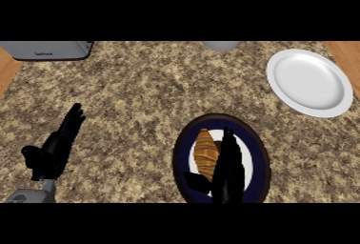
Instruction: Pick the croissant from the plate and place it in the plate
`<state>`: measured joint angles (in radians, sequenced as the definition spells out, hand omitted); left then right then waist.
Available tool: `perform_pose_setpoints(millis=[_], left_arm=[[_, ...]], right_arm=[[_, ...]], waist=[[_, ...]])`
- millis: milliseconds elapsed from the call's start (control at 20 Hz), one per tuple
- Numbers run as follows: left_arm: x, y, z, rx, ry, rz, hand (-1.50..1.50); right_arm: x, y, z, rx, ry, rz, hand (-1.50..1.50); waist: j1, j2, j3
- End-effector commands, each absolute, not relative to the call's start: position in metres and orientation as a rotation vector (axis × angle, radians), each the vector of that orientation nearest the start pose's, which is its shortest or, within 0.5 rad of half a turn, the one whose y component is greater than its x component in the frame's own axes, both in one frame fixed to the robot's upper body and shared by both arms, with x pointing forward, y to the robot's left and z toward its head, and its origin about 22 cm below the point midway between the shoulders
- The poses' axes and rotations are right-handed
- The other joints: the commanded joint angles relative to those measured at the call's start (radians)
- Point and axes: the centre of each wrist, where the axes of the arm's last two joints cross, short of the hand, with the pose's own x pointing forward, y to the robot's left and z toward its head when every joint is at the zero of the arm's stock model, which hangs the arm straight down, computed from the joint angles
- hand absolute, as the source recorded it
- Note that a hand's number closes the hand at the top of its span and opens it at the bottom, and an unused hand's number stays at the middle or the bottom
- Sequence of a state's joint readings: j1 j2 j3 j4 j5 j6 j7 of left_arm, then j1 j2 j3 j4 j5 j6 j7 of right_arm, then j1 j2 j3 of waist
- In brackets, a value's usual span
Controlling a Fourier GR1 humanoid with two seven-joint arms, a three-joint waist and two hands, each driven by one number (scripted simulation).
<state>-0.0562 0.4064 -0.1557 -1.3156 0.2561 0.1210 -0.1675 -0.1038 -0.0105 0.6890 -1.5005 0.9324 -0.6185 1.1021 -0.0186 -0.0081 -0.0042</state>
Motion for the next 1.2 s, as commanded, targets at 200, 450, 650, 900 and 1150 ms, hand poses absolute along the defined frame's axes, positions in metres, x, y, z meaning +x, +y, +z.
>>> perform_pose_setpoints(millis=[200,450,650,900,1150], left_arm=[[0.249,0.298,-0.026,0.163,-1.526,-0.146,0.0],[0.246,0.296,-0.019,0.145,-1.524,-0.153,0.0],[0.252,0.304,-0.015,0.154,-1.519,-0.152,0.0],[0.253,0.289,-0.024,0.148,-1.526,-0.144,0.0],[0.251,0.31,-0.019,0.142,-1.51,-0.142,0.0]], right_arm=[[0.22,-0.056,0.044,-0.83,-0.843,0.38,-1.5],[0.221,-0.075,0.036,-0.791,-0.816,0.388,-1.5],[0.209,-0.064,0.031,-0.81,-0.801,0.406,-1.5],[0.221,-0.066,0.005,-0.837,-0.742,0.414,-1.5],[0.221,-0.075,-0.006,-0.807,-0.754,0.417,-1.5]], waist=[[0.023,0.008,0.003],[0.022,0.007,0.004],[0.02,0.007,0.004],[0.023,0.009,0.004],[0.02,0.008,0.004]])
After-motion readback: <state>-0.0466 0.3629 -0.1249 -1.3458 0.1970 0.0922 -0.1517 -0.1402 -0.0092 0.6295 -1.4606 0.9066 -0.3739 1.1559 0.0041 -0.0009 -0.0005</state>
